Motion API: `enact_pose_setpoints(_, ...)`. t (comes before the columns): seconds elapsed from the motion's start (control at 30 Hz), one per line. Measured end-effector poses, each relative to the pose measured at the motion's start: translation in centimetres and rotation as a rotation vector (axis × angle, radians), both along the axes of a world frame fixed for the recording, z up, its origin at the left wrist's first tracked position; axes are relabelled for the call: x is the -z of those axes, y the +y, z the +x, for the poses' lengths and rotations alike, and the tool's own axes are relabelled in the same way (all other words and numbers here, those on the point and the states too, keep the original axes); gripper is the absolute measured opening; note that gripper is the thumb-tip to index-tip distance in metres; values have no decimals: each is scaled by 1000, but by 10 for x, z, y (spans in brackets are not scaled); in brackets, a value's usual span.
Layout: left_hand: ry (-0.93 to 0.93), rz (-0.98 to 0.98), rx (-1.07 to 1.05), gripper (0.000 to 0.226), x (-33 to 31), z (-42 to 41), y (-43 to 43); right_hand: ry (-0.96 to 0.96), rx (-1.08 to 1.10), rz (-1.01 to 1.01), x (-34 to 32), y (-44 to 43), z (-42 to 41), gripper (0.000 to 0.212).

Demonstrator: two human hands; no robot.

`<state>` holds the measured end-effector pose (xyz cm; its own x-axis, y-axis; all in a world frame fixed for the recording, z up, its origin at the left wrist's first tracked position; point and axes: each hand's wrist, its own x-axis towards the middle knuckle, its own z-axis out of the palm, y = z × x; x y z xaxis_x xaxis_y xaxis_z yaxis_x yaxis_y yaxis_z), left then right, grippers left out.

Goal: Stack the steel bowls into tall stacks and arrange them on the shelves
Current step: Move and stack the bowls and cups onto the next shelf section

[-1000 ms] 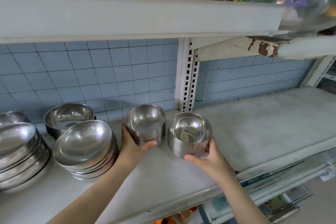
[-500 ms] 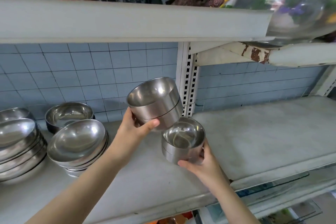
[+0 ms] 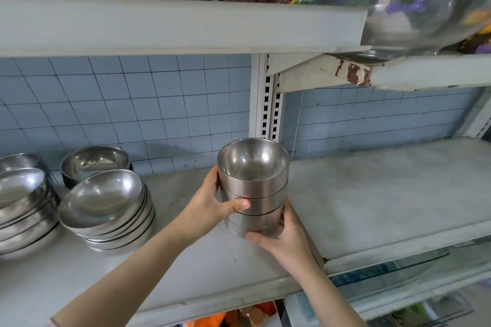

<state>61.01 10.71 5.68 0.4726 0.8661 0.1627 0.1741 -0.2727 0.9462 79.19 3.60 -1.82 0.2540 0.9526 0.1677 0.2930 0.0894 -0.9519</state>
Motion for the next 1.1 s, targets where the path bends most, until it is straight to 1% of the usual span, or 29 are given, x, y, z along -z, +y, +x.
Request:
enact_pose_setpoints(0.1, 73, 11, 19, 85, 0, 2, 4, -7, 12, -7, 1, 0, 1, 101)
enact_pose_setpoints(0.2, 102, 1, 33, 86, -3, -1, 5, -17, 4, -16, 1, 2, 2, 102)
enact_pose_setpoints(0.27, 156, 24, 42, 89, -7, -4, 6, 5, -18, -20, 2, 3, 3, 101)
enact_pose_setpoints(0.3, 191, 35, 52, 94, -9, -5, 6, 21, -31, -25, 2, 5, 5, 101)
enact_pose_setpoints(0.37, 296, 66, 49, 117, -15, -8, 4, 48, -50, -44, 5, 7, 7, 101)
enact_pose_setpoints(0.4, 362, 86, 17, 128, -20, -13, 2, 53, -51, -55, 6, 9, 8, 102)
enact_pose_setpoints(0.47, 453, 126, -104, 136, -38, -28, -2, 53, -46, -62, 9, 15, 7, 99)
enact_pose_setpoints(0.57, 528, 210, -247, 133, -78, -60, -7, 35, -64, -75, 10, 31, -6, 95)
enact_pose_setpoints(0.67, 639, 249, -338, 119, -109, -94, 6, 14, -78, -69, 10, 47, -31, 97)
enact_pose_setpoints(0.73, 708, 221, -395, 112, -120, -116, 22, 10, -53, -41, 11, 55, -50, 95)
enact_pose_setpoints(0.83, 824, 204, -424, 109, -129, -145, 48, 21, -23, -4, 12, 67, -78, 94)
enact_pose_setpoints(0.93, 956, 132, -449, 106, -131, -169, 73, 51, -17, 15, 13, 79, -98, 85)
enact_pose_setpoints(1.1, 1157, -42, -427, 104, -116, -192, 113, 59, 36, 31, 15, 82, -111, 93)
